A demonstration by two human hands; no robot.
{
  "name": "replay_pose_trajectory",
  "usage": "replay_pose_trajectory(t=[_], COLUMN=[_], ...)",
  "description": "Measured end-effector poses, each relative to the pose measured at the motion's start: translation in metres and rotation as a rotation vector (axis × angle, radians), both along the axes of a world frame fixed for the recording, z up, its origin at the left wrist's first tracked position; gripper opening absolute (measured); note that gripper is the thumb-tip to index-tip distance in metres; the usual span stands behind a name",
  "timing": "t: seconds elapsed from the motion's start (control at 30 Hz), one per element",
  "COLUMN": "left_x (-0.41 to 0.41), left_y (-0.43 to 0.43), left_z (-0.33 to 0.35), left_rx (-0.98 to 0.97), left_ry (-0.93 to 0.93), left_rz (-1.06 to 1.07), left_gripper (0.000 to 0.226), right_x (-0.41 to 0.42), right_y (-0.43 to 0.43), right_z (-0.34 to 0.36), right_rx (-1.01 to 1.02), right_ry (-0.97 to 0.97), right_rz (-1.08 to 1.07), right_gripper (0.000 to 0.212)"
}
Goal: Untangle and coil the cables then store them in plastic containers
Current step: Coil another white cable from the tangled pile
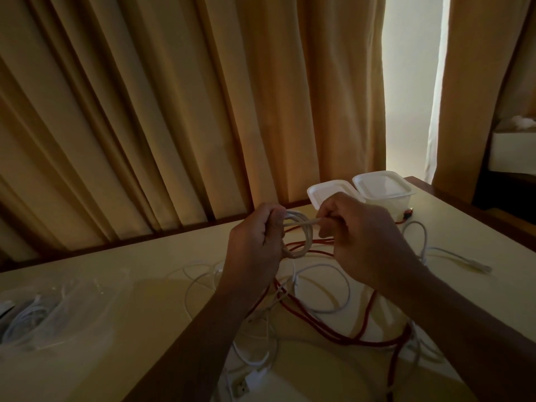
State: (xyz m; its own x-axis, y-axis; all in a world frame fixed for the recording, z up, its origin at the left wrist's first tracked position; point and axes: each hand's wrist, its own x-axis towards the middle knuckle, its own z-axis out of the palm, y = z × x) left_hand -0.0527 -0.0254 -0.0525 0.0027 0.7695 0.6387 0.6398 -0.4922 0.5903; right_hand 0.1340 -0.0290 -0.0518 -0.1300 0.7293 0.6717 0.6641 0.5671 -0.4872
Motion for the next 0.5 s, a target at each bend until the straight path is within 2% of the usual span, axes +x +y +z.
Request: replay_pose_trajectory(t=[0.07, 0.13, 0.23, 0.5], left_x=[-0.009, -0.02, -0.013, -0.003], left_y=[0.004, 0.007, 0.008, 0.004], left_z=[0.005, 0.009, 0.01, 0.006], left_rx=[-0.038, -0.032, -0.051, -0.118], left_ry=[-0.104, -0.21, -0.21, -0.227], left_rz=[0.078, 0.132, 0.075, -0.055], left_gripper=[0.027, 0.027, 0.025, 0.025], right_x=[0.017, 0.028, 0.019, 0.0], right_y=[0.006, 0.011, 0.014, 0.011], right_z=[0.004, 0.006, 0.003, -0.007], right_rx=[-0.046, -0.109, -0.186, -0.188], right_ry=[0.124, 0.17, 0.169, 0.175], right_rz=[-0.085, -0.14, -0.107, -0.083], right_gripper=[0.011, 0.008, 0.004, 0.017])
